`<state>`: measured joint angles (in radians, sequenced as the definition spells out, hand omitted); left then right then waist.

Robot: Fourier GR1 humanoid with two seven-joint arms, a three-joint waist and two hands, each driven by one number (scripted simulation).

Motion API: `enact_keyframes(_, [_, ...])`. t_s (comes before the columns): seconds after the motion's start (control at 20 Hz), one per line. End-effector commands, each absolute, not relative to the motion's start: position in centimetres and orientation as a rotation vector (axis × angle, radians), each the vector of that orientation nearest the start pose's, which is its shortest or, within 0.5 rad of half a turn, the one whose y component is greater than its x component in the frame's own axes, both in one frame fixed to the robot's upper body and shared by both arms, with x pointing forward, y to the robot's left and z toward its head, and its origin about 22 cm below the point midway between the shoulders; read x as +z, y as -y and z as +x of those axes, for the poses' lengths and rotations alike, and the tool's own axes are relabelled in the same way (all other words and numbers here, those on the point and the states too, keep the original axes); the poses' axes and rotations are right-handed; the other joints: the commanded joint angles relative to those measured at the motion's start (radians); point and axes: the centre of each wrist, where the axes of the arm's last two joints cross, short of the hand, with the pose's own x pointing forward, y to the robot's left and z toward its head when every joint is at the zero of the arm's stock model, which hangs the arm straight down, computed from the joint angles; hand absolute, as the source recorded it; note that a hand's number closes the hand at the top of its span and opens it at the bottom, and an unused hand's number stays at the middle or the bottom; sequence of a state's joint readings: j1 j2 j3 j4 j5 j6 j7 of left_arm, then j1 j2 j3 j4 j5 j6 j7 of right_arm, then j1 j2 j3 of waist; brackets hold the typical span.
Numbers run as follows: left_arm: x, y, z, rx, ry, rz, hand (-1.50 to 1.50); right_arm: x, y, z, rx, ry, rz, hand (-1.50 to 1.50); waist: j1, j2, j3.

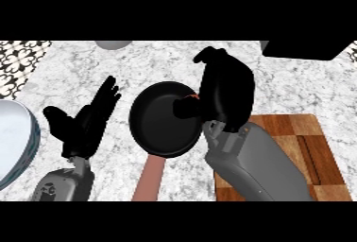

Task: Pick the sweet potato from the cutting board and place it in the pot

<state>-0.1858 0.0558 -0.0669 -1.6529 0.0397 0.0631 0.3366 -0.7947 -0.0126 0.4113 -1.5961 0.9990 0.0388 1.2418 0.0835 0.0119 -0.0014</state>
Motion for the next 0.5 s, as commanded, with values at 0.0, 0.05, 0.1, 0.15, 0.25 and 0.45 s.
enact_keyframes(0.0, [5.8,-20.4,27.6,-0.091,1.484,-0.050,0.00,20.7,3.8,30.7,0.232,1.217,-0.882,-1.50,0.003,0.002,0.000])
enact_keyframes(0.05, [5.8,-20.5,27.7,-0.076,1.489,-0.048,0.00,20.8,3.7,30.5,0.188,1.263,-0.869,-1.50,0.001,0.000,0.000])
enact_keyframes(0.1, [6.3,-20.9,28.0,-0.063,1.483,-0.037,0.00,21.2,3.8,30.0,0.150,1.308,-0.855,-1.50,-0.013,-0.006,0.001])
enact_keyframes(0.15, [6.3,-20.6,27.7,-0.092,1.472,-0.039,0.00,21.1,3.8,30.0,0.099,1.374,-0.858,-1.50,-0.007,-0.006,0.002])
enact_keyframes(0.25, [6.3,-21.3,27.2,-0.065,1.473,-0.044,0.00,22.6,4.2,30.4,-0.005,1.469,-0.897,-1.50,-0.010,-0.012,0.001])
enact_keyframes(0.45, [5.7,-21.3,27.3,-0.057,1.481,-0.003,0.00,22.7,4.4,30.1,-0.150,1.560,-0.937,-1.50,-0.040,-0.014,0.001])
